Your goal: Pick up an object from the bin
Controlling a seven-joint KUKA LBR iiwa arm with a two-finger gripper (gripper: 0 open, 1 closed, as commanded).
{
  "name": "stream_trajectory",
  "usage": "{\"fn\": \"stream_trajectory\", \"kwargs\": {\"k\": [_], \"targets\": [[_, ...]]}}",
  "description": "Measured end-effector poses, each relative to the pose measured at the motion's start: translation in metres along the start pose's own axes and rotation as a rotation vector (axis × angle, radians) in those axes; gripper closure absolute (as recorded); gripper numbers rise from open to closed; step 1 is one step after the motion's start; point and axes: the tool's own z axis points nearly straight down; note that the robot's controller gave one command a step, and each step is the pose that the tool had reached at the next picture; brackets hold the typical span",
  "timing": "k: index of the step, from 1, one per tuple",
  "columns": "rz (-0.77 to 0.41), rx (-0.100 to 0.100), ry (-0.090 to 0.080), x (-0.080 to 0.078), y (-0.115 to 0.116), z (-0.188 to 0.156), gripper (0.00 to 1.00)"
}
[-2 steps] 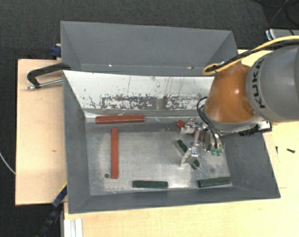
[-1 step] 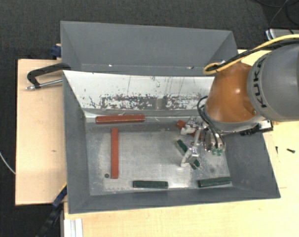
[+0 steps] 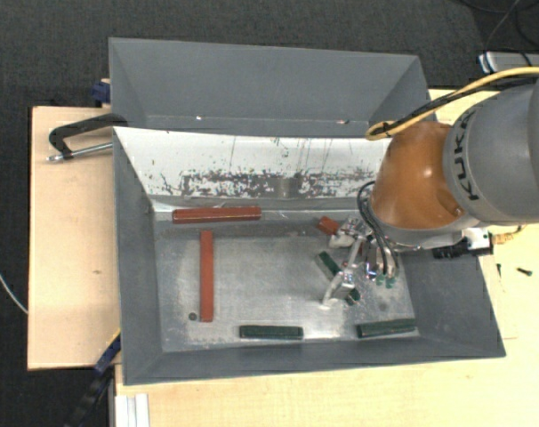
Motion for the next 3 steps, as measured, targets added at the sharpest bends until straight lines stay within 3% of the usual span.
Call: {"fn": "stream_trajectory", "kwargs": {"k": [1,3], "targets": [[-0.011,-0.002,0.003,0.0122,0.0001,-0.0023,1.00],[-0.012,-0.002,0.002,0.0124,0.0004,-0.0034,1.00]]}}
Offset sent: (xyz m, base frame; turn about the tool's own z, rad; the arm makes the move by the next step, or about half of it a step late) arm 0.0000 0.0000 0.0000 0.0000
